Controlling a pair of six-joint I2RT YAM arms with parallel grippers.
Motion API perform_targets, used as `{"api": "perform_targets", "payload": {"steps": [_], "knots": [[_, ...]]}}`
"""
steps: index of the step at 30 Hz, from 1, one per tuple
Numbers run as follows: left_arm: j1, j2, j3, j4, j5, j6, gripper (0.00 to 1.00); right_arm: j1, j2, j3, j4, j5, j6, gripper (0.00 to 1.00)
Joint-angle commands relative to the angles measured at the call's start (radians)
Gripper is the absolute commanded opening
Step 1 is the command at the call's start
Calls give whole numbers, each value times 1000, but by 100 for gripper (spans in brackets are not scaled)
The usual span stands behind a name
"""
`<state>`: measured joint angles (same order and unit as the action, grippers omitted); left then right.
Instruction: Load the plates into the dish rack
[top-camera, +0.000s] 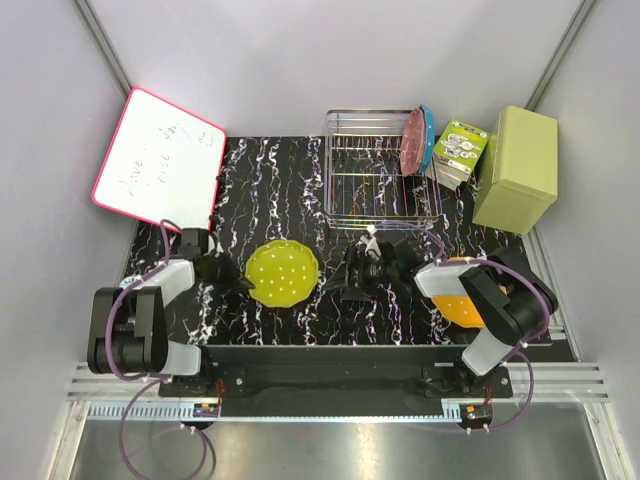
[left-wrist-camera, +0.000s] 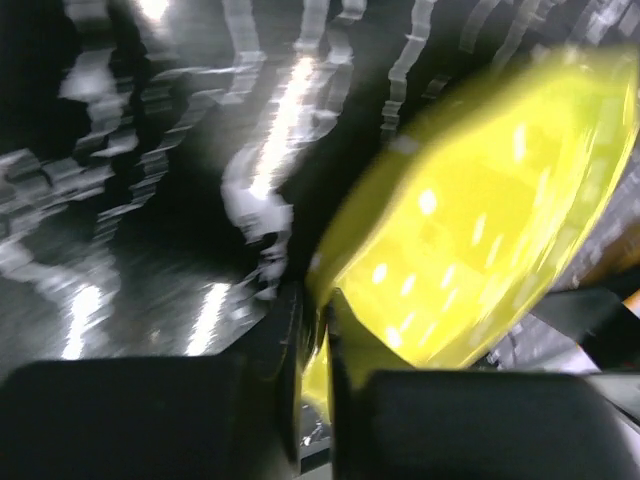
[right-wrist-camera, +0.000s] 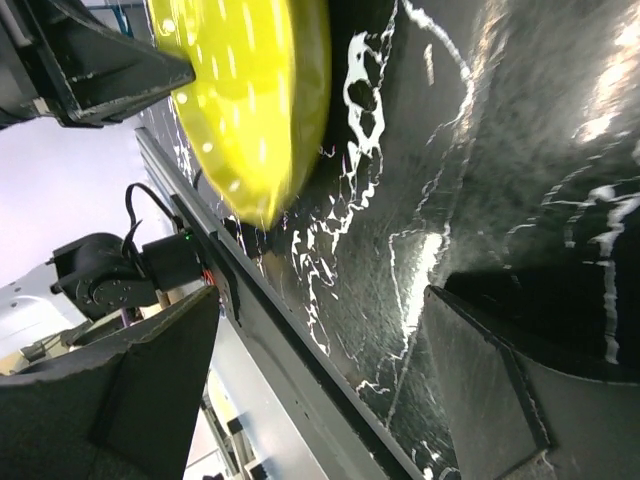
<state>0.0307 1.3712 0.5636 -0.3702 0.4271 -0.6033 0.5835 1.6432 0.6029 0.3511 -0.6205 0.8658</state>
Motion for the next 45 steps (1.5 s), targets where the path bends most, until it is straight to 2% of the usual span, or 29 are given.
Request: {"api": "perform_targets", "payload": {"steps": [1, 6, 14, 21, 24, 25, 28, 29, 31, 32, 34, 35, 38, 39, 41, 42, 44, 45], "knots": [[-54, 92, -16, 77, 35, 31, 0, 29, 6, -20, 98, 111, 103, 89], [-103, 131, -10, 91, 62, 29, 0, 29, 52, -19, 108, 157, 144, 88], [-170, 97, -34, 79, 88, 39, 0, 29, 124, 66, 91, 234, 200, 87], [-251, 95, -4, 93, 124, 28, 0, 35, 187, 121, 127, 163, 223, 78], [-256, 106, 4, 100, 131, 27, 0, 39, 196, 120, 149, 130, 228, 61], [-256, 109, 5, 103, 131, 28, 0, 44, 195, 117, 161, 122, 225, 49], [-256, 120, 10, 111, 136, 30, 0, 52, 175, 107, 164, 105, 216, 34], [-256, 123, 13, 114, 137, 28, 0, 53, 165, 98, 164, 93, 214, 18], [-256, 129, 18, 116, 139, 30, 0, 52, 152, 95, 143, 79, 190, 0], [-256, 131, 27, 116, 134, 34, 4, 53, 130, 100, 125, 73, 176, 0], [-255, 124, 45, 85, 105, 52, 20, 52, 98, 118, 85, 44, 121, 0], [-252, 117, 82, 64, 90, 89, 41, 52, 52, 130, 59, 29, 90, 0], [-245, 65, 180, -34, 15, 189, 64, 49, -66, 217, -151, 7, -75, 0], [-245, 37, 215, -62, -5, 218, 75, 35, -98, 245, -276, 13, -168, 0], [-229, 10, 321, -143, -72, 293, 83, 26, -180, 343, -413, 27, -272, 0], [-218, -18, 353, -166, -94, 312, 85, 22, -200, 382, -528, 22, -380, 0], [-175, -58, 465, -254, -174, 339, 87, 22, -247, 506, -627, 24, -482, 0], [-163, -73, 495, -268, -206, 347, 95, 22, -258, 549, -712, 33, -554, 0]]}}
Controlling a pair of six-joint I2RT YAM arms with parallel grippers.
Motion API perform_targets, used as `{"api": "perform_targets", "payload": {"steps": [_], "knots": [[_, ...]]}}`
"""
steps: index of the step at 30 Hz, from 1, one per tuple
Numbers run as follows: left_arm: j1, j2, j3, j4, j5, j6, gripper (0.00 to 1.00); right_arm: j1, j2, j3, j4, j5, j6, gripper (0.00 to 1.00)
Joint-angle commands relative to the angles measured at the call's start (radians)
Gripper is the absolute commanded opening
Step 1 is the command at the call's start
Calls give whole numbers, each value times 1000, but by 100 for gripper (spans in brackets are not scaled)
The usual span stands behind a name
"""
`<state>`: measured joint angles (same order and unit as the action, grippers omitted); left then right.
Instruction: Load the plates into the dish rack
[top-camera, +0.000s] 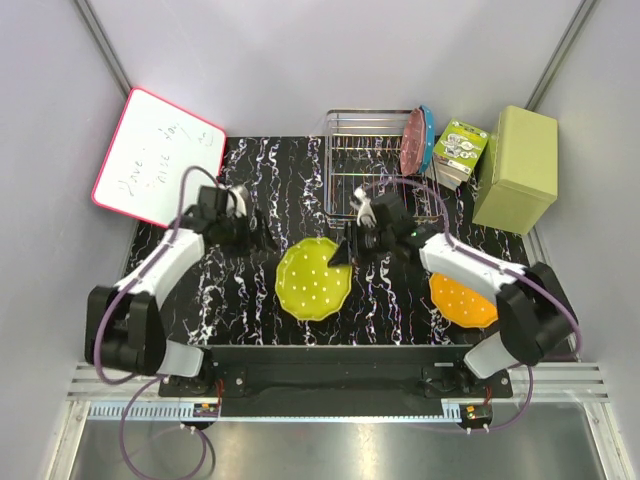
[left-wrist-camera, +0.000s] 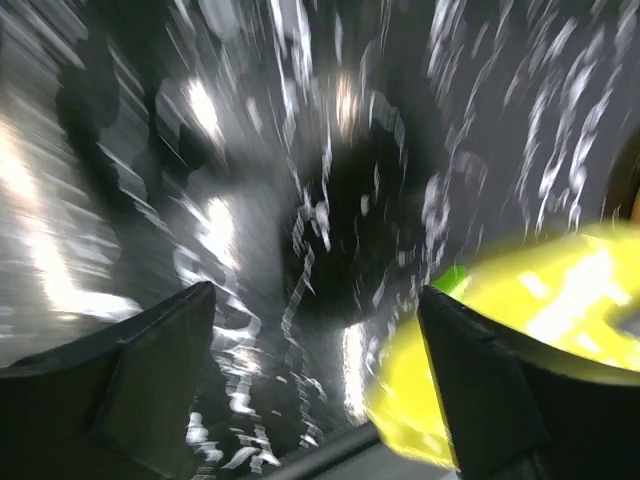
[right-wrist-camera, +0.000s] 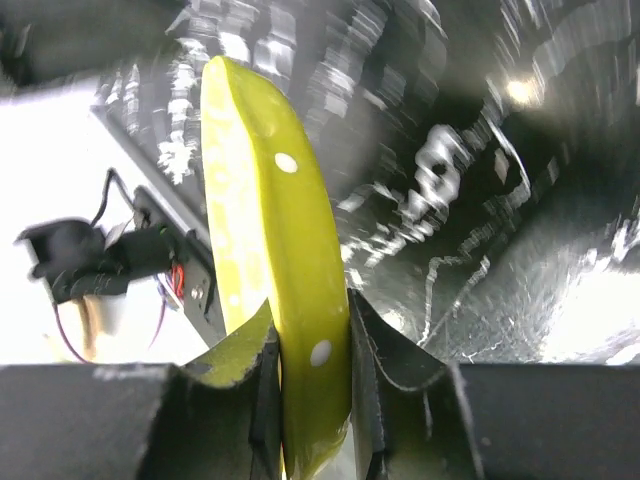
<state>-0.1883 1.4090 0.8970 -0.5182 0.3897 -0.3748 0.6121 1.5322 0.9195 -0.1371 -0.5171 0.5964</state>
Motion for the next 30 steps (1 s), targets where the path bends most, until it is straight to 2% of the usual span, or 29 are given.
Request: {"api": "perform_targets", "payload": {"steps": [1, 5, 7, 8, 9, 11, 13, 15, 18, 22, 26, 30], "knots": [[65, -125, 199, -126, -252, 137, 99, -5, -162, 313, -258, -61, -312, 0], [72, -160, 243, -117, -478, 180, 99, -5, -141, 545, -398, 84, -439, 0], [70, -147, 263, -117, -528, 182, 99, -6, -89, 689, -403, 327, -478, 0], [72, -139, 269, -117, -537, 174, 99, -6, -66, 734, -382, 416, -531, 0], [72, -139, 275, -118, -549, 166, 99, -8, -16, 801, -356, 587, -565, 0], [76, -146, 278, -117, -537, 151, 99, -23, 32, 844, -243, 719, -656, 0], [79, -159, 266, -117, -514, 117, 99, -35, 103, 887, -143, 927, -679, 0], [82, -168, 240, -108, -488, 102, 99, -66, 178, 965, -68, 1061, -670, 0], [87, -192, 208, -86, -485, 91, 99, -115, 253, 1030, -12, 1181, -653, 0], [90, -235, 171, -54, -494, 108, 99, -170, 339, 1122, 21, 1255, -624, 0], [90, -251, 123, -29, -526, 134, 99, -198, 405, 1193, 22, 1281, -621, 0], [89, -240, 111, -17, -497, 117, 99, -199, 450, 1191, 63, 1310, -679, 0]]}}
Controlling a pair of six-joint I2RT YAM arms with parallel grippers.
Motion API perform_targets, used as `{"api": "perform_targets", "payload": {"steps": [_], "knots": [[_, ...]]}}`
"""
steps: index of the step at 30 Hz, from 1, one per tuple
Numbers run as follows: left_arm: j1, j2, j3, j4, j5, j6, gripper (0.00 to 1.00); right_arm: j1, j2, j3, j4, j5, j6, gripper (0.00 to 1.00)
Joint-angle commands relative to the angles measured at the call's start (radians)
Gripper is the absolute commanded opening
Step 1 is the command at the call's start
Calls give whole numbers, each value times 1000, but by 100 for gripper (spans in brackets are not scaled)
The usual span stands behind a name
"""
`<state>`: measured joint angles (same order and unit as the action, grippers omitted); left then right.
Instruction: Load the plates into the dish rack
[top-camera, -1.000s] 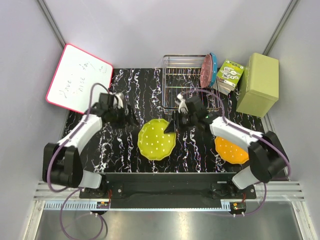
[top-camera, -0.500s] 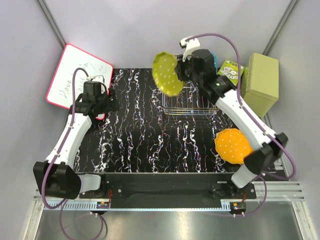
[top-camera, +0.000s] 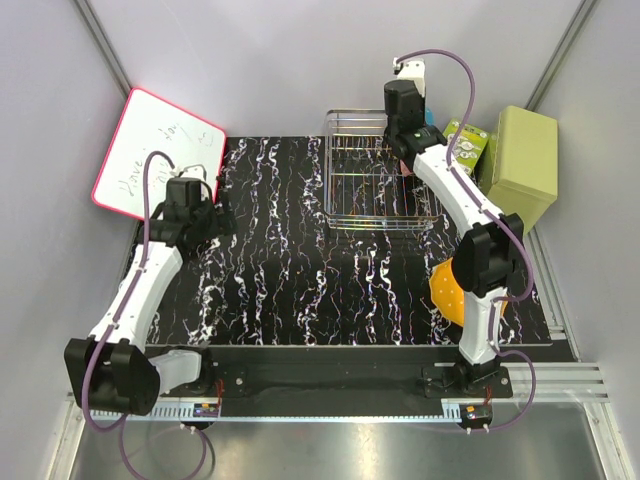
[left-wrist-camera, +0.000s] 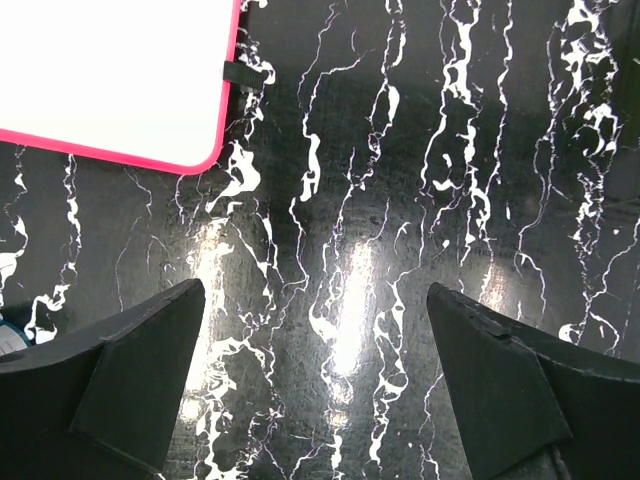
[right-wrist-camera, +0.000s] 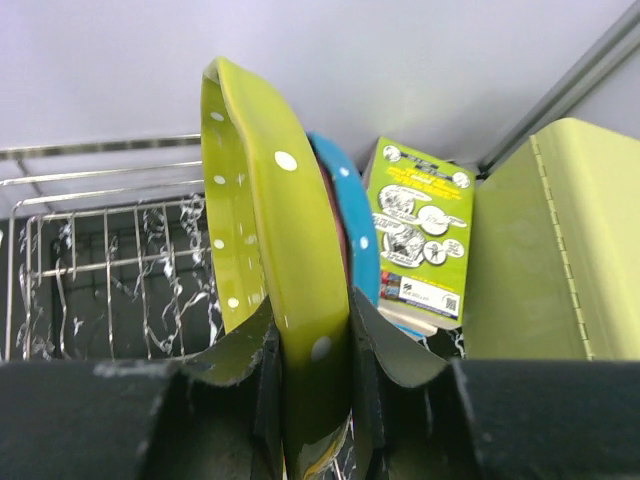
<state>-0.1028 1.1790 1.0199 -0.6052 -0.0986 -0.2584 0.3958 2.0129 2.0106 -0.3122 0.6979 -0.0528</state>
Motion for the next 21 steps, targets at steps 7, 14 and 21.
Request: {"api": "perform_targets", "payload": {"steps": [7, 14, 21], "knots": [[5, 13, 14, 68, 14, 13, 99, 9, 23, 74, 294, 123, -139, 0], [5, 19, 11, 65, -9, 33, 99, -11, 73, 96, 341, 118, -185, 0], [5, 39, 6, 65, -4, 31, 99, -34, 95, 62, 340, 112, -197, 0]]}}
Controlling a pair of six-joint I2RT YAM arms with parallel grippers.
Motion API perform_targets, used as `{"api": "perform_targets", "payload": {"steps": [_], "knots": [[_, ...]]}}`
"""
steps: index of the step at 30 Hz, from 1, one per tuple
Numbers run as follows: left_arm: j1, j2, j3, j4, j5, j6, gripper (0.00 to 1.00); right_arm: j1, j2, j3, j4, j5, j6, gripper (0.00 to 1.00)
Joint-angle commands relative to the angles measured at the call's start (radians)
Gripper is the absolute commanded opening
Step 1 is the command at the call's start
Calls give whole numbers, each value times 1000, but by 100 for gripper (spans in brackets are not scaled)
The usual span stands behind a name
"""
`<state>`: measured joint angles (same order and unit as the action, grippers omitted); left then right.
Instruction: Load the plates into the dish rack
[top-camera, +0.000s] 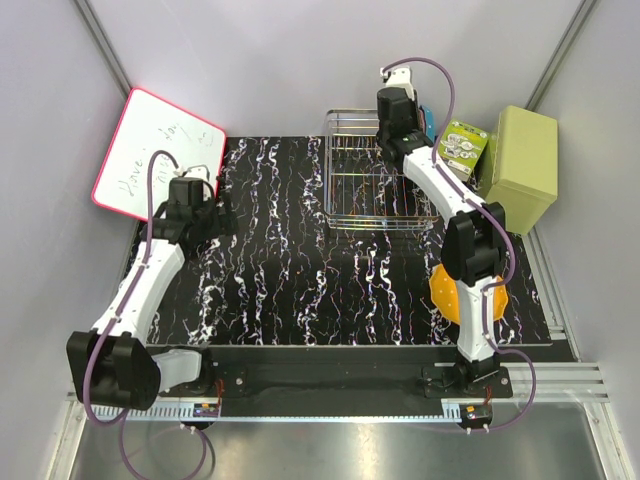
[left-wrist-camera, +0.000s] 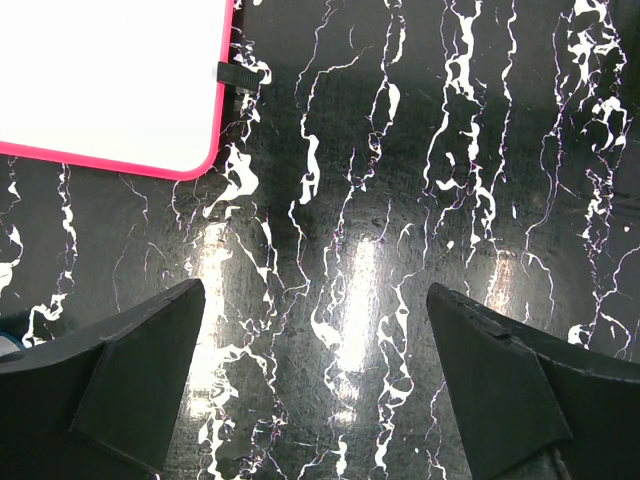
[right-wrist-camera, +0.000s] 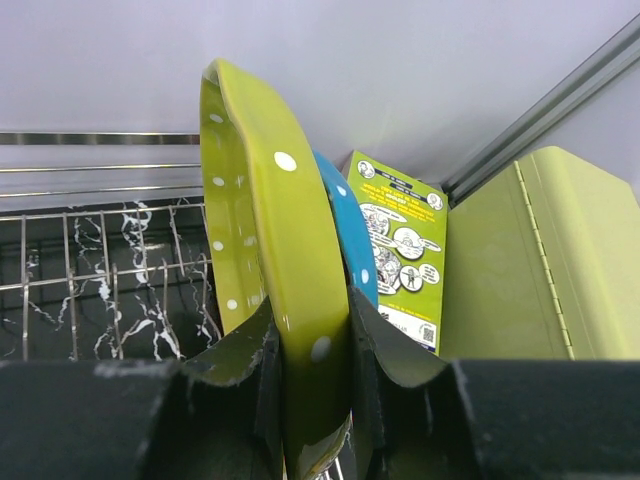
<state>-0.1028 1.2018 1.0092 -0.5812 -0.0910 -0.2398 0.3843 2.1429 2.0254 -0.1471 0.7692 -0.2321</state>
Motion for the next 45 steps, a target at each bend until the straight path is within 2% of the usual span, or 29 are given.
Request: {"api": "perform_targets", "payload": {"steps": [1, 12, 30, 32, 33, 35, 41, 44, 45], "knots": [[5, 19, 17, 43, -12, 11, 99, -27, -31, 47, 175, 42, -18, 0], [5, 81, 37, 43, 2, 10, 99, -42, 20, 47, 118, -7, 16, 0], [5, 90, 34, 40, 5, 14, 99, -42, 86, 65, 44, -28, 70, 1], [5, 85, 34, 40, 7, 16, 99, -41, 80, 64, 44, -31, 63, 15], [5, 84, 34, 40, 10, 16, 99, -42, 68, 58, 44, -37, 62, 32], [5, 78, 34, 40, 14, 14, 99, -42, 52, 50, 44, -39, 51, 43], [5, 70, 40, 41, 50, 10, 99, -41, -49, -57, 52, -38, 25, 60], [3, 56, 60, 32, 152, 36, 99, -39, -126, -129, 49, -28, 17, 64], [0, 48, 60, 35, 245, 40, 99, -39, -185, -177, 46, -24, 17, 64]]}}
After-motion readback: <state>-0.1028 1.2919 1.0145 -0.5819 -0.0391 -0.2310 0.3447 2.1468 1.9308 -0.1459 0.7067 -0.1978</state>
